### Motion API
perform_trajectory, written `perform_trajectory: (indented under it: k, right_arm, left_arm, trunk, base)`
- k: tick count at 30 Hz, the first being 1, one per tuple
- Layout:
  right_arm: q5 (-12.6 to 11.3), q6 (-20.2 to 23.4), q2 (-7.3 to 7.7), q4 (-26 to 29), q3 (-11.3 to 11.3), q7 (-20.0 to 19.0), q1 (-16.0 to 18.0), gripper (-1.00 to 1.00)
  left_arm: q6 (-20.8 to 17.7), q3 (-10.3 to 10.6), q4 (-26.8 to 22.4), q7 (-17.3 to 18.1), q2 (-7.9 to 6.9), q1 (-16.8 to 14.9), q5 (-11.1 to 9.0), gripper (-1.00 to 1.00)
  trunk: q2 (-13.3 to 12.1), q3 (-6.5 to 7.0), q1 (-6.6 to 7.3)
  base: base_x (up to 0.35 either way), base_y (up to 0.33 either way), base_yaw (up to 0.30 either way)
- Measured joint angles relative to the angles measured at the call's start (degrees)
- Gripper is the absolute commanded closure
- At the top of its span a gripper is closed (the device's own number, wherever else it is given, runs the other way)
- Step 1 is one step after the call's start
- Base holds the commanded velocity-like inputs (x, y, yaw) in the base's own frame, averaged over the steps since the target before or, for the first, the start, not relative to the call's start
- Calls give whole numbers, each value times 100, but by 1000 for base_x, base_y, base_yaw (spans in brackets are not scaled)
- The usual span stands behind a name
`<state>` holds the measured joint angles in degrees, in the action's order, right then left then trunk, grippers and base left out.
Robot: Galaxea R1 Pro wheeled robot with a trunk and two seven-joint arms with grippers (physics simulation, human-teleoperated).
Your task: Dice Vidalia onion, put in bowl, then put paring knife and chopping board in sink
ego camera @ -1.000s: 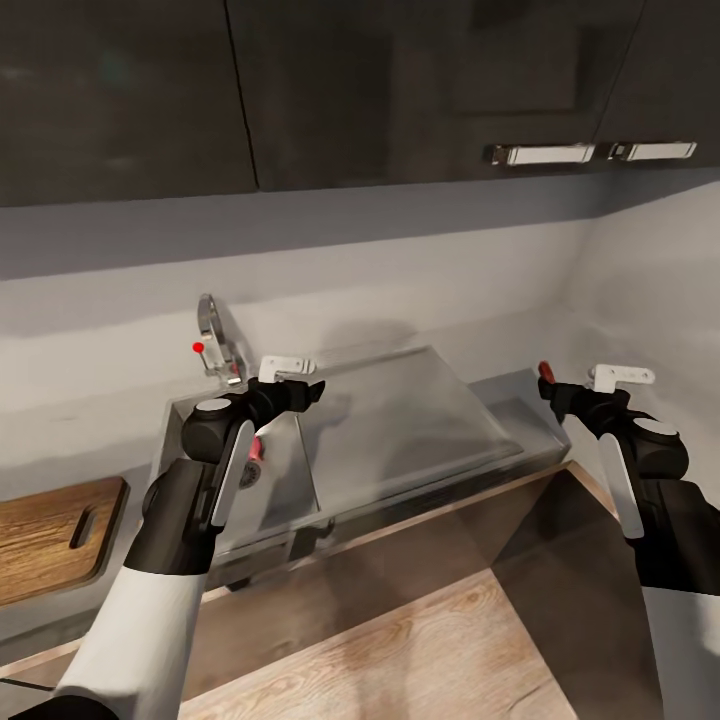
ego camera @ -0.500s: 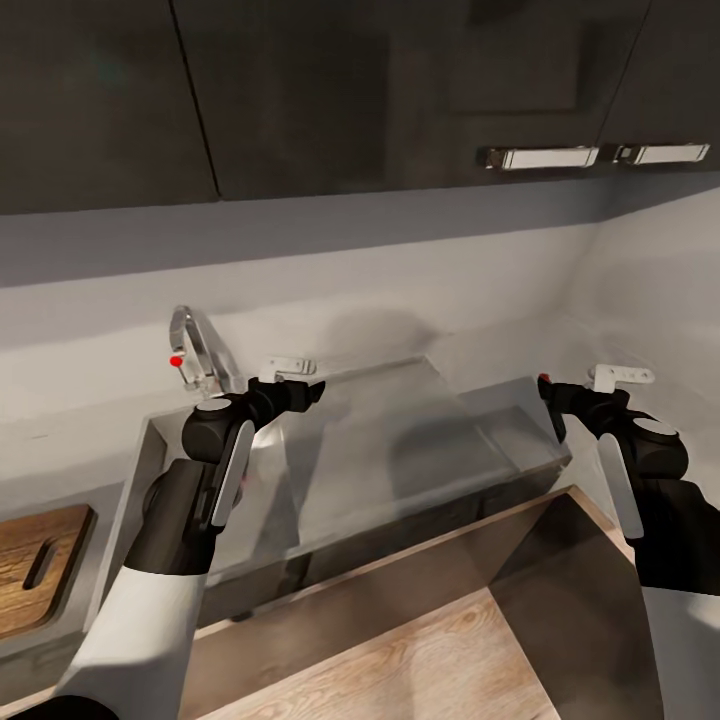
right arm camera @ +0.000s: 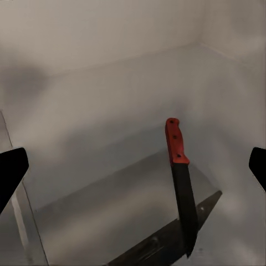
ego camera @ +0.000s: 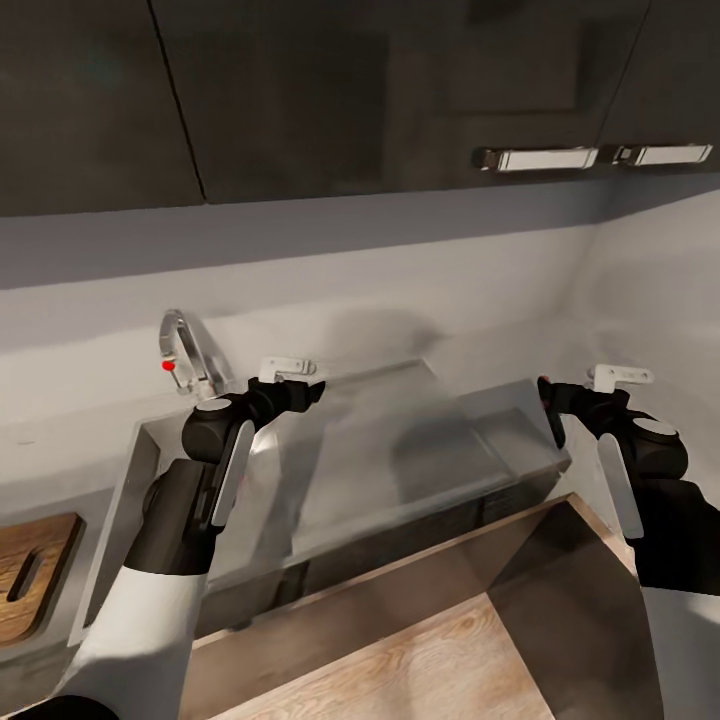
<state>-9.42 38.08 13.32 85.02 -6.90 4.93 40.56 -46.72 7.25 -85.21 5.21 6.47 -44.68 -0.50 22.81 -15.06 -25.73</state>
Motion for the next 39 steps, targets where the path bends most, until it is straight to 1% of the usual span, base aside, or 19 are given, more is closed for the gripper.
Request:
perform_trajectory:
  k: [14,31,34,36,39]
  right_arm:
    - [6,0,0,0,-9,1,0,-100]
    - [0,-1,1,0,-1,0,-1,-100]
    - [-1,0,0,0,79,0,0,-100]
    - [0,0,0,0,171,0,0,-100]
    - [4,0,0,0,215,0,0,-100]
  left_arm:
    - [0,-2,0,0,0,0,0,-100]
    - [0,0,0,0,1,0,0,-100]
    - [0,0,0,-2,0,0,0,-100]
    - [0,0,0,-1,0,0,0,-100]
    - [0,0,0,-1,0,0,0,-100]
  trunk:
    - [0,0,0]
    - [0,0,-2]
    - [-1,0,0]
    - [-1,0,0]
    - [-1,0,-1]
  base:
    - [234,-177,0]
    - [30,-25,0]
    - [133,-186,0]
    - [158,-217,0]
    - [120,-149,0]
